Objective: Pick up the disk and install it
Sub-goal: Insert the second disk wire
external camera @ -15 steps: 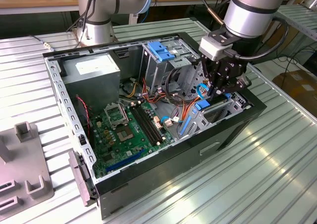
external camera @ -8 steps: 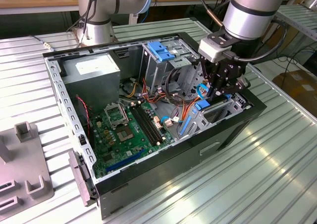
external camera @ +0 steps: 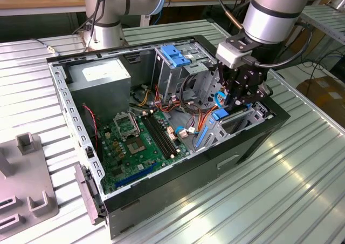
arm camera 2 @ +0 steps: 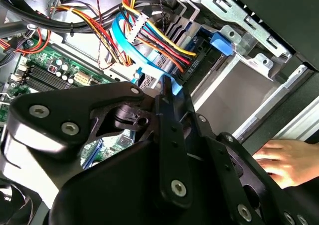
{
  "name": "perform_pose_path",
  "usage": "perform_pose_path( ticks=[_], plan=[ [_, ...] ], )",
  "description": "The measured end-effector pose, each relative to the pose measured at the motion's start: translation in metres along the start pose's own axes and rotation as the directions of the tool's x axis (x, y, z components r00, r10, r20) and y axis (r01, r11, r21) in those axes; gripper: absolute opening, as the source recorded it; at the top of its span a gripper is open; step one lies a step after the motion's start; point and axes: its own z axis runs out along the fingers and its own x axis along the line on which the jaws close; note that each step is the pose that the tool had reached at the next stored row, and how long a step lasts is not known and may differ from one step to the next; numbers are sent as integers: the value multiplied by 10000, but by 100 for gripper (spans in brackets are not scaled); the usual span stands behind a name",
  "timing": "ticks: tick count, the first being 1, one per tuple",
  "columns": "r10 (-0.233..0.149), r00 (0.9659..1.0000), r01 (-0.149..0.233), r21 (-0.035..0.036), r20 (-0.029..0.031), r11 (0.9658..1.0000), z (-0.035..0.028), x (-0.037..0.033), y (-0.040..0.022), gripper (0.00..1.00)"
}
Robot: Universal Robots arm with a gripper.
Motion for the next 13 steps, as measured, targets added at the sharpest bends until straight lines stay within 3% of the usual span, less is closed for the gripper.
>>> perform_pose_path(
  ticks=[4,9,11,13],
  plan=[
    [1,10000,-1,1,-2,10000,-78,5,-7,24],
    [1,10000,-1,2,2,10000,-116,7,-11,22],
    [1,10000,-1,1,4,10000,-117,7,-11,11],
    [1,10000,-1,2,9,10000,-117,7,-11,10]
  ],
)
